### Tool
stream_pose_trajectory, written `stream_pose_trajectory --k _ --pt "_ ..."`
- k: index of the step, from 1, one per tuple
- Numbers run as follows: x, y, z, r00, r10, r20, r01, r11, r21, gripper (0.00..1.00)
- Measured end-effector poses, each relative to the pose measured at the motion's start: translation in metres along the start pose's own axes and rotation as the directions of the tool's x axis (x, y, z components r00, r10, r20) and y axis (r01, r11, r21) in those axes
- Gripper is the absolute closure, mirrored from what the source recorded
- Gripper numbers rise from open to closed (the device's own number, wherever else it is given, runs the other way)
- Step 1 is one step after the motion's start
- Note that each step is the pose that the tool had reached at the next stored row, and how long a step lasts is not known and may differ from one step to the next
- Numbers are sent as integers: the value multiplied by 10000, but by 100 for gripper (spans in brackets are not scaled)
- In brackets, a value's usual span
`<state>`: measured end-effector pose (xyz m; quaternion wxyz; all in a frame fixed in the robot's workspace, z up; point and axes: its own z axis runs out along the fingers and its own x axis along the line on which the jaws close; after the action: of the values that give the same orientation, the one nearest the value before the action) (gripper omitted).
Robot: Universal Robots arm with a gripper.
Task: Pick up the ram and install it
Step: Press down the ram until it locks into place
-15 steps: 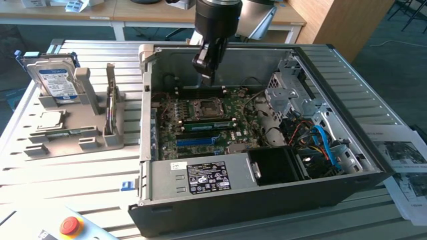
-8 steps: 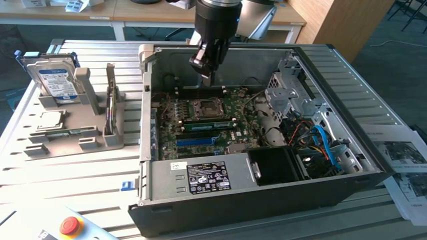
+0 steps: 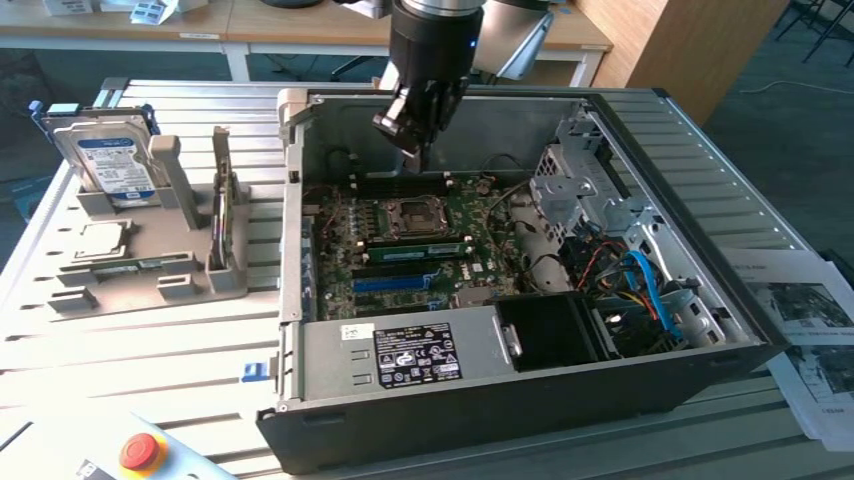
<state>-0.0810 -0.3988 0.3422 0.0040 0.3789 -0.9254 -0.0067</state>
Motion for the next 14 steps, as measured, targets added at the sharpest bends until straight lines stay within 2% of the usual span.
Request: stream_pose_trajectory --k 4,7,10,14 --pt "0 0 11 9984 564 30 -564 9984 -21 90" --pt "0 0 21 9949 1010 50 -1010 9949 -37 90" --pt "0 -1 30 9890 1476 65 -1476 9890 -50 90" --pt "0 -1 44 9774 2113 84 -2113 9774 -67 90"
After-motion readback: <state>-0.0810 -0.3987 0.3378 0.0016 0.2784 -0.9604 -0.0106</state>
